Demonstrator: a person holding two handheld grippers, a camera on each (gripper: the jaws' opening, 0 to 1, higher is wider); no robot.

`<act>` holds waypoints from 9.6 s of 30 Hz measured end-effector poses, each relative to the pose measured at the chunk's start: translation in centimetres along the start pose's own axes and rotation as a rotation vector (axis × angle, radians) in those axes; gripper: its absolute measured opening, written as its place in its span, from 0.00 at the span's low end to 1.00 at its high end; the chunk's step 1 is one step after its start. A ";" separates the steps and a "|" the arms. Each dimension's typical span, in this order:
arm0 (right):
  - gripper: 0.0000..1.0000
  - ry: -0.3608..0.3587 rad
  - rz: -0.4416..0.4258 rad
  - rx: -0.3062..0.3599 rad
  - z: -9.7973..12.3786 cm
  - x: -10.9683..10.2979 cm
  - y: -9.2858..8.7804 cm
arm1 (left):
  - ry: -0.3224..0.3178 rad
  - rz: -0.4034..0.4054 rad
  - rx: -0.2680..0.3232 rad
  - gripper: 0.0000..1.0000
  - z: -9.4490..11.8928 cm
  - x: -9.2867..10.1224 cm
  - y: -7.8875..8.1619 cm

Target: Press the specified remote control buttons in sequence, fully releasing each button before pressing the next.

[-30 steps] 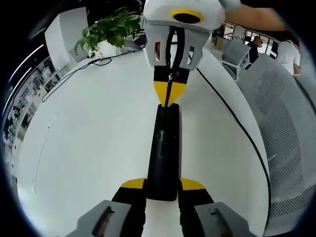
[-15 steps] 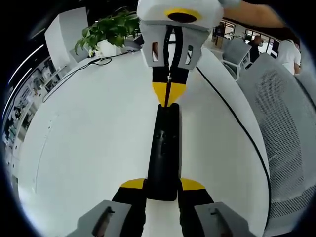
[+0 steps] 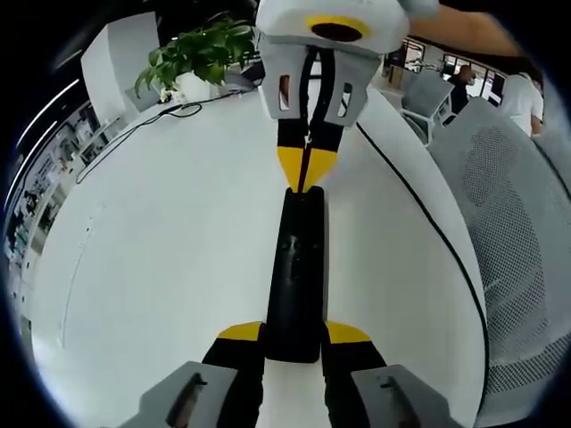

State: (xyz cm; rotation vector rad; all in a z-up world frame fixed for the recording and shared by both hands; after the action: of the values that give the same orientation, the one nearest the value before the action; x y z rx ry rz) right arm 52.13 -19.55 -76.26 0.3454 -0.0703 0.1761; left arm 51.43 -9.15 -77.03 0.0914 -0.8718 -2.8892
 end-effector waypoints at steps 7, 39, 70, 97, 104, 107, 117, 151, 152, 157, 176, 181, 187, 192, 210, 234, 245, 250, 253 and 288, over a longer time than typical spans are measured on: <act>0.00 -0.017 -0.029 0.064 0.1 -0.1 0.2 | 0.007 -0.006 -0.007 0.24 0.0 0.0 0.0; 0.00 -0.027 -0.008 0.070 1.7 -0.4 1.1 | 0.011 -0.020 -0.019 0.24 -0.2 0.1 0.2; 0.00 -0.005 -0.005 0.065 0.3 0.0 1.0 | 0.006 -0.019 -0.015 0.24 0.0 0.0 0.2; 0.00 0.010 0.003 0.053 -0.3 0.0 1.2 | 0.005 -0.020 -0.015 0.24 0.0 -0.1 0.0; 0.00 0.013 0.008 0.044 -0.4 -0.1 1.2 | 0.007 -0.015 -0.018 0.24 0.0 -0.1 -0.1; 0.00 0.016 0.048 0.006 -0.5 -0.1 1.3 | 0.008 -0.018 -0.021 0.24 0.0 0.0 0.0; 0.00 0.031 0.045 -0.027 -0.6 0.1 1.1 | 0.014 -0.014 -0.023 0.24 0.0 -0.1 -0.1; 0.00 -0.012 0.037 0.029 -0.2 0.1 0.9 | 0.018 -0.003 -0.022 0.24 0.0 0.1 0.1; 0.00 -0.013 0.034 0.034 -0.2 0.0 1.0 | 0.019 -0.002 -0.022 0.24 0.0 0.1 0.1; 0.00 -0.015 0.030 0.048 0.5 -0.2 1.2 | 0.020 -0.008 -0.022 0.24 0.0 0.1 0.1; 0.00 -0.014 -0.008 0.093 2.5 0.3 2.7 | -0.001 -0.027 -0.013 0.23 -0.2 0.3 0.2; 0.00 -0.001 -0.011 0.087 2.4 0.2 2.8 | 0.000 -0.025 -0.015 0.23 -0.2 0.2 0.2; 0.00 0.010 -0.011 0.083 2.5 0.3 3.1 | 0.001 -0.026 -0.017 0.23 -0.1 0.2 0.1; 0.00 0.013 -0.012 0.084 2.7 0.5 3.4 | 0.002 -0.026 -0.018 0.23 -0.1 0.1 0.1; 0.00 0.039 -0.016 0.087 1.4 0.5 3.7 | 0.004 -0.023 -0.018 0.23 -0.1 -0.1 0.0; 0.00 0.054 -0.013 0.080 0.1 0.2 3.5 | 0.006 -0.019 -0.010 0.24 0.0 0.1 0.1; 0.00 0.065 -0.009 0.077 -0.5 0.0 3.6 | 0.008 -0.019 -0.008 0.24 0.0 0.1 0.0; 0.00 0.073 -0.005 0.068 -0.8 0.0 3.5 | 0.010 -0.017 -0.005 0.24 0.0 0.0 0.0; 0.00 0.076 -0.003 0.067 -0.9 0.0 3.4 | 0.012 -0.016 -0.003 0.24 0.1 0.0 0.0; 0.00 0.071 -0.016 0.020 -1.3 0.2 3.2 | 0.001 -0.016 -0.008 0.24 0.0 0.1 0.0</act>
State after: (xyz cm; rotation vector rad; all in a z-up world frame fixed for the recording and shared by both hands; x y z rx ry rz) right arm 51.79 -16.09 -76.44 0.3589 0.0044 0.1727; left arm 51.32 -9.20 -77.02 0.0994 -0.8637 -2.9068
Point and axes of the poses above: the point that each gripper's makers call its tool centre point, and the gripper's own axes: z roughly backward along the fingers, x roughly to its right, y roughly out of its top, the point moved 1 cm from there along z, roughly backward along the fingers, and after that the axes turned 2 degrees about x, right-handed, at the moved point
